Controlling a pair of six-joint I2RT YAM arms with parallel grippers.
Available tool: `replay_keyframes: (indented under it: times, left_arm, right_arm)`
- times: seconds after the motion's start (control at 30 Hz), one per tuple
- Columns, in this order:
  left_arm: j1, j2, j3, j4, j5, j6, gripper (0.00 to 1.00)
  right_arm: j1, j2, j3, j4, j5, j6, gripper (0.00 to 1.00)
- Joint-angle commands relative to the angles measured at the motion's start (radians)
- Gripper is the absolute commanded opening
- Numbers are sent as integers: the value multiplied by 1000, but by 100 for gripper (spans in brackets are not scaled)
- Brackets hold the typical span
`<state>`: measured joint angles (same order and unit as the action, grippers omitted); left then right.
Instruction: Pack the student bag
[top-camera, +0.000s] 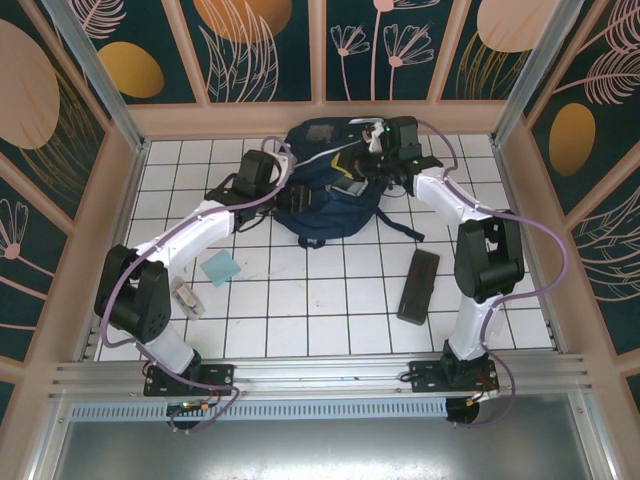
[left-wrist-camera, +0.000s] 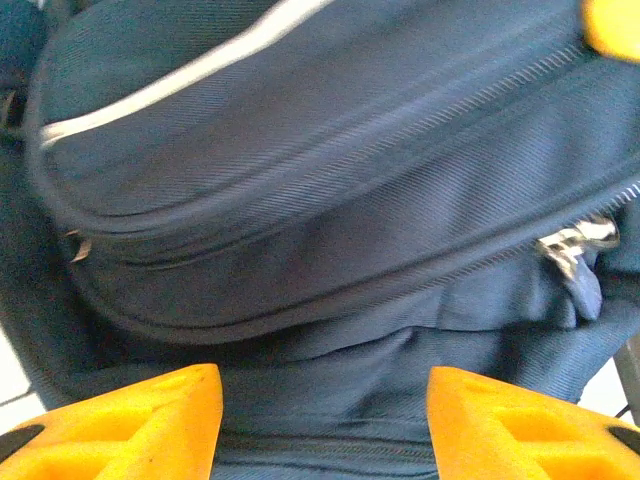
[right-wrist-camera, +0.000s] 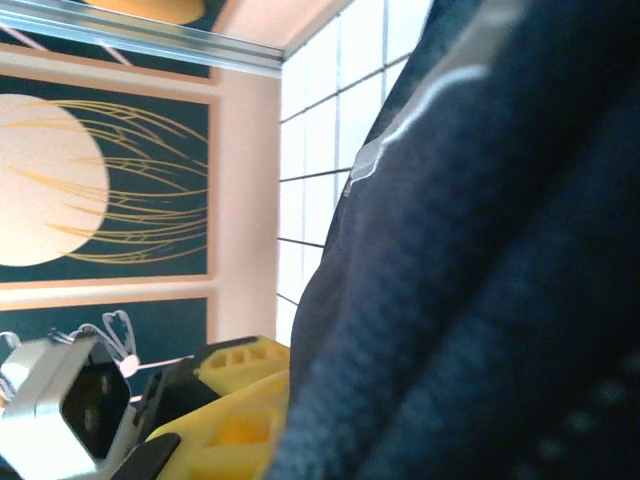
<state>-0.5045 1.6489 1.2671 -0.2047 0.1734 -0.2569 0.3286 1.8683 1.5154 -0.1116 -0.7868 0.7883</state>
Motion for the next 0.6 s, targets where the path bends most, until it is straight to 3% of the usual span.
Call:
replay_keyframes:
  times: [0.0, 0.13, 0.27, 0.47, 0.57]
  left_arm:
    - [-32, 12, 90, 41, -61, 138, 56]
    - [-34, 46, 126, 48, -43, 99, 57]
    - [-40, 59, 124, 133, 147, -92, 58]
    - [-99, 104, 121, 116, 50, -271, 56]
    - [-128, 124, 127, 94, -14, -281, 56]
  right_arm:
    - [-12, -62, 89, 79, -66, -51, 0]
    - [-15, -83, 32, 224, -130, 52, 0]
    - [-9, -92, 15, 188, -33, 30, 0]
    - [-6, -109, -46, 275, 36, 95, 0]
    - [-6, -116, -65, 316, 60, 135, 0]
